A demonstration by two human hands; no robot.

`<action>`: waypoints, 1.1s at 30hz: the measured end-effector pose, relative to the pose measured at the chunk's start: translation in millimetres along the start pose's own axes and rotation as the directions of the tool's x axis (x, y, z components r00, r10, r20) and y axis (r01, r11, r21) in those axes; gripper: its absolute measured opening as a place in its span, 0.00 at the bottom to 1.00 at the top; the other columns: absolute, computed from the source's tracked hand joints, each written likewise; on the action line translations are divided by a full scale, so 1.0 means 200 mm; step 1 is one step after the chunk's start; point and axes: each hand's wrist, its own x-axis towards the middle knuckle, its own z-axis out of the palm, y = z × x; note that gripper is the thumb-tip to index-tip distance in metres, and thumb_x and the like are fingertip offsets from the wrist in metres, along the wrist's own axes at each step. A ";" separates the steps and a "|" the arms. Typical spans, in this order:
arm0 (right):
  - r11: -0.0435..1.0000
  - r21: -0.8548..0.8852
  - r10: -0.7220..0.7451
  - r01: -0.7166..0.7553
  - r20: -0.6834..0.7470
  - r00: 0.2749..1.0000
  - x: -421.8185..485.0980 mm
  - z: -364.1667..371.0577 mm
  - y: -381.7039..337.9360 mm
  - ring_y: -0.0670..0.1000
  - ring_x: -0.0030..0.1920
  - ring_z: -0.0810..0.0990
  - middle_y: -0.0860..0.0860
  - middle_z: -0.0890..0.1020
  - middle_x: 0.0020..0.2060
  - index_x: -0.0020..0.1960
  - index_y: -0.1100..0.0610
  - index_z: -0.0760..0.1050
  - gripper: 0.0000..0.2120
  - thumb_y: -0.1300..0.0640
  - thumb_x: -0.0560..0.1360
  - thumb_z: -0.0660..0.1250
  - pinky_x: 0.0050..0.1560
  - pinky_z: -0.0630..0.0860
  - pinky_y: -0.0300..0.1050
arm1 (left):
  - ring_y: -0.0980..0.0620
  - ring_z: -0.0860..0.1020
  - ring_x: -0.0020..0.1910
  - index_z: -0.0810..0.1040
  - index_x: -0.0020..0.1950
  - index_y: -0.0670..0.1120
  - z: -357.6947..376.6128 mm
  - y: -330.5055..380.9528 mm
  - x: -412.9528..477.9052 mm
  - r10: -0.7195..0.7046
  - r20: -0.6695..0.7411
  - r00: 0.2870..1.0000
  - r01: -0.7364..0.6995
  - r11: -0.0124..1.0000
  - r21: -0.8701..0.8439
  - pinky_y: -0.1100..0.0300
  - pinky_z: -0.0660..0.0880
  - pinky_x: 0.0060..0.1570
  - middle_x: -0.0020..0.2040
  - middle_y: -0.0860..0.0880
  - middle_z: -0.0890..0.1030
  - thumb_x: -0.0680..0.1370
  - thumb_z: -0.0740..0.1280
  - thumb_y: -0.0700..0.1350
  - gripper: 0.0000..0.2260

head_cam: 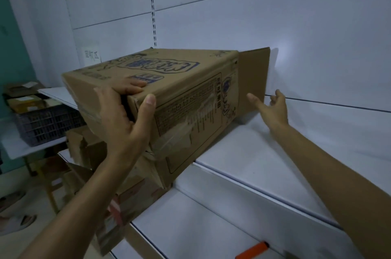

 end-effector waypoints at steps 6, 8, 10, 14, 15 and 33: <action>0.984 -0.050 -0.165 0.171 0.103 0.981 -0.02 0.08 -0.12 0.49 0.36 0.78 0.52 0.80 0.37 0.46 0.54 0.80 0.01 0.58 0.75 0.70 0.47 0.79 0.46 | 0.44 0.72 0.62 0.66 0.54 0.55 -0.20 -0.10 0.01 -0.038 0.044 0.998 0.035 0.997 0.074 0.51 0.68 0.62 0.57 0.40 0.74 0.79 0.59 0.49 0.05; 0.961 -0.134 -0.246 0.244 -0.001 0.969 -0.05 0.12 -0.11 0.49 0.42 0.77 0.51 0.79 0.42 0.49 0.54 0.78 0.06 0.55 0.74 0.71 0.48 0.77 0.44 | 0.44 0.70 0.66 0.66 0.54 0.57 -0.28 -0.14 0.01 -0.081 0.036 0.996 0.076 0.989 0.127 0.52 0.67 0.64 0.60 0.40 0.74 0.79 0.58 0.51 0.04; 0.970 -0.114 -0.219 0.214 -0.032 0.975 -0.04 0.15 -0.11 0.49 0.54 0.74 0.52 0.75 0.56 0.65 0.55 0.70 0.27 0.50 0.70 0.74 0.56 0.73 0.43 | 0.45 0.69 0.68 0.66 0.53 0.58 -0.35 -0.17 0.01 -0.104 0.020 0.994 0.100 0.982 0.163 0.56 0.66 0.65 0.59 0.43 0.75 0.79 0.57 0.50 0.04; 0.994 -0.017 -0.107 0.111 0.144 0.984 0.01 0.23 -0.17 0.53 0.74 0.59 0.53 0.59 0.75 0.77 0.54 0.47 0.51 0.47 0.67 0.77 0.71 0.63 0.49 | 0.59 0.74 0.57 0.67 0.52 0.59 -0.38 -0.19 0.02 -0.060 0.009 0.998 0.057 0.978 0.201 0.67 0.67 0.58 0.54 0.51 0.77 0.80 0.56 0.46 0.06; 0.995 -0.003 -0.093 0.095 0.191 0.977 0.02 0.26 -0.19 0.53 0.74 0.59 0.53 0.58 0.76 0.78 0.54 0.45 0.53 0.47 0.66 0.77 0.72 0.62 0.51 | 0.60 0.73 0.56 0.67 0.52 0.58 -0.39 -0.19 0.01 -0.044 0.008 0.999 0.042 0.978 0.205 0.67 0.67 0.57 0.54 0.53 0.76 0.80 0.56 0.46 0.07; 0.936 0.352 0.018 0.025 -0.119 0.993 -0.31 0.32 -0.12 0.48 0.40 0.80 0.49 0.81 0.41 0.44 0.54 0.77 0.08 0.54 0.70 0.75 0.41 0.77 0.42 | 0.47 0.78 0.58 0.79 0.54 0.49 -0.10 -0.09 0.27 -0.066 0.356 0.932 -0.318 0.319 0.893 0.44 0.55 0.70 0.54 0.49 0.82 0.80 0.51 0.64 0.25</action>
